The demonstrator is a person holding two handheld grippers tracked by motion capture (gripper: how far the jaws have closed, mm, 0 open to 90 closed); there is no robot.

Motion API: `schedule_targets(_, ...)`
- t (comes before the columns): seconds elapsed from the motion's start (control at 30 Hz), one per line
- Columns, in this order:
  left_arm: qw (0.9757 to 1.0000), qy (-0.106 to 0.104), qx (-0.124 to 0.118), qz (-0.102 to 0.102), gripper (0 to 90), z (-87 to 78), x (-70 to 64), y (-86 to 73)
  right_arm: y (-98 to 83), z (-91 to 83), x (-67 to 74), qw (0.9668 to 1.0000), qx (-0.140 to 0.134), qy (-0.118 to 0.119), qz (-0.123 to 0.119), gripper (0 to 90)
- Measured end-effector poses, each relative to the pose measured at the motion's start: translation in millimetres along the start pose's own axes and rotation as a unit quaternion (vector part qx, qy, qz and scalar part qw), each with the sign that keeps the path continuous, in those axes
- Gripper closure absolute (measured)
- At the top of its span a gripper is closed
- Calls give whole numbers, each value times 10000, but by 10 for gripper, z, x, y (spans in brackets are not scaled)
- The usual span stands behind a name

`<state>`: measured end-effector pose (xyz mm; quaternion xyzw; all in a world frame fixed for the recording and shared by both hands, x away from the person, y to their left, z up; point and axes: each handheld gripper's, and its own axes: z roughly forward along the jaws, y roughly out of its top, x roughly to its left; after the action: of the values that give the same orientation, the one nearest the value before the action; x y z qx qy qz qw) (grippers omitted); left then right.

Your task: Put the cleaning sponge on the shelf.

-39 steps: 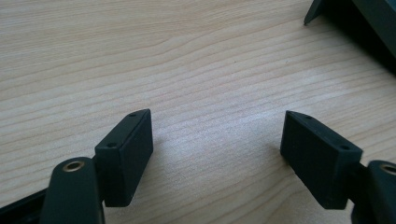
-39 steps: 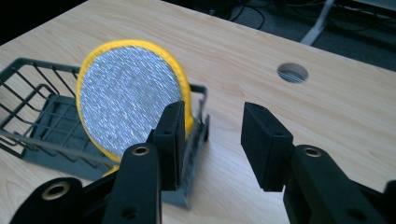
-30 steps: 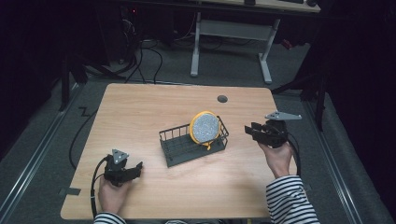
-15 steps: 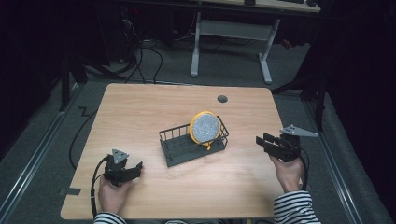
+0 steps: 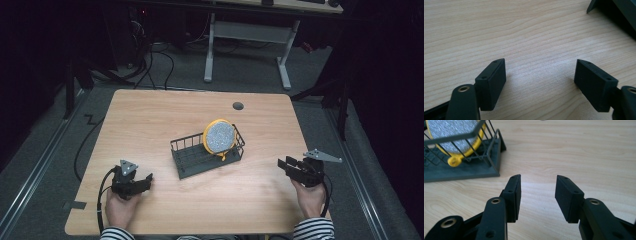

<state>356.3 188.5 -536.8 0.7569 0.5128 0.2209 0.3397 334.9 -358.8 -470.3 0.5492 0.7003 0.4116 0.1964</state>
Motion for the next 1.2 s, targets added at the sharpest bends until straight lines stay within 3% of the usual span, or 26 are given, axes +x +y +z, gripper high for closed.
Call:
schedule_targets(0.13, 10000, -6, -2, -6, 262, -1, 2, 0, -111, 49, -20, 9998, 118, -136, -59, 560)
schedule_targets(0.4, 10000, -6, -1, -6, 262, -1, 2, 0, -313, 149, -66, 9993, 222, -258, 118, 544)
schedule_targets(0.5, 10000, -8, -3, -7, 262, -1, 2, 0, -374, 201, -13, 9985, 330, -418, -102, 539)
schedule_targets(0.77, 10000, -8, -2, -7, 261, -1, 2, 0, -498, 342, 42, 9972, 410, -602, -163, 501)
schedule_targets(0.87, 10000, -9, -1, -5, 261, -1, 2, 0, -497, 344, 58, 9967, 351, -692, -233, 484)
schedule_targets(0.97, 10000, -9, -1, -6, 260, -1, 2, -1, -493, 364, 62, 9956, 457, -770, -261, 450)
schedule_targets(1.07, 10000, -11, -2, -5, 258, -1, 2, -1, -495, 384, 124, 9927, 532, -928, -553, 433)
schedule_targets(1.2, 10000, 33, 5, -55, 245, 0, 8, -2, -494, 387, 119, 9928, 546, -926, -521, 395)
